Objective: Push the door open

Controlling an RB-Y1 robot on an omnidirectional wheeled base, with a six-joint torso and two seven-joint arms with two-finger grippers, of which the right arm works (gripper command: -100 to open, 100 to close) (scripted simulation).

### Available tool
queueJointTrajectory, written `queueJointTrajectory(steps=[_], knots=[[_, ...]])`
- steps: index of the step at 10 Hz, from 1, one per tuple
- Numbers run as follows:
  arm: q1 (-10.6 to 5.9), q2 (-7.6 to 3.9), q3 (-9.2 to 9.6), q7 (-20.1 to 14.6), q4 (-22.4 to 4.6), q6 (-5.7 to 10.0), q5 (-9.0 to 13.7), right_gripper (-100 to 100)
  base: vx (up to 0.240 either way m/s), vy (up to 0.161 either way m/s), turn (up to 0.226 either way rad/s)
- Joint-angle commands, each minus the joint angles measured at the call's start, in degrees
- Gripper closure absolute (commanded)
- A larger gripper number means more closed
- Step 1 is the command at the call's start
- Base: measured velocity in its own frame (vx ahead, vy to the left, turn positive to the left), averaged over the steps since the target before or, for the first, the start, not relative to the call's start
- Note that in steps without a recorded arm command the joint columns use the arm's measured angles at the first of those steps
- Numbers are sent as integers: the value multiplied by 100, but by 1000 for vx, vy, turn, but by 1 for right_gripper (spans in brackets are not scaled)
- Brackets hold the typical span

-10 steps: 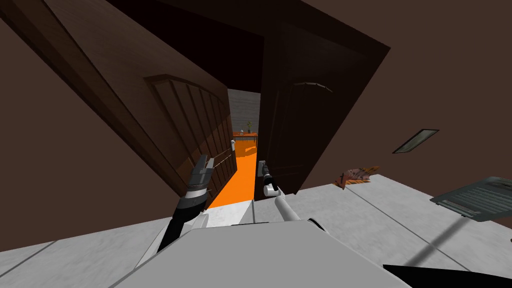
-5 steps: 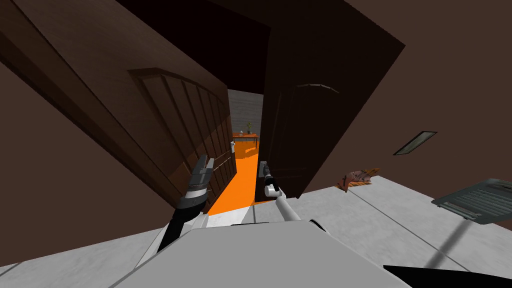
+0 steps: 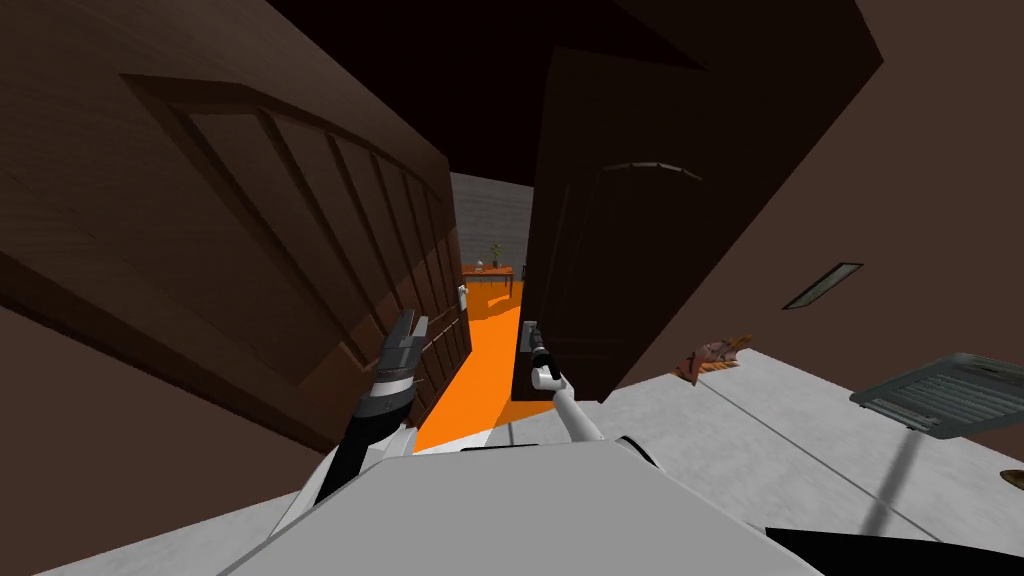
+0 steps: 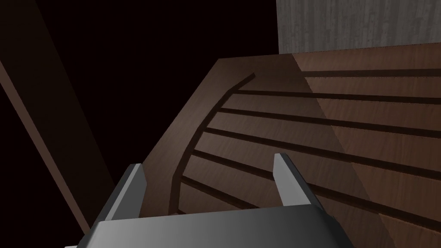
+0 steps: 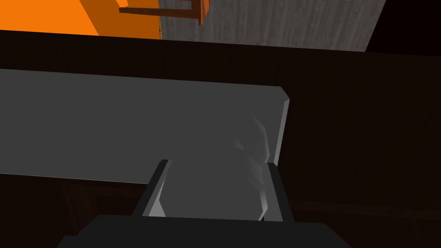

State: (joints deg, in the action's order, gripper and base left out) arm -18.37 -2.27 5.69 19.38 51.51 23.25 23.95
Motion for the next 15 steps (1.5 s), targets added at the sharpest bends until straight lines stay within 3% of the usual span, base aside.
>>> queueJointTrajectory(steps=[1, 6, 7, 11, 15], knots=[[-45, -118, -196, 44, -47, 66, 39, 100, 180, 150, -141], [-111, -93, -577, 229, -149, 101, 102, 100, 175, 113, -120], [-65, -103, -494, 194, -105, 46, 99, -100, -26, 75, -54], [-54, -58, -465, 181, -85, 22, 110, -100, -179, 41, -2], [-37, 110, -426, 163, -56, -12, 125, -100, -205, 47, -17]])
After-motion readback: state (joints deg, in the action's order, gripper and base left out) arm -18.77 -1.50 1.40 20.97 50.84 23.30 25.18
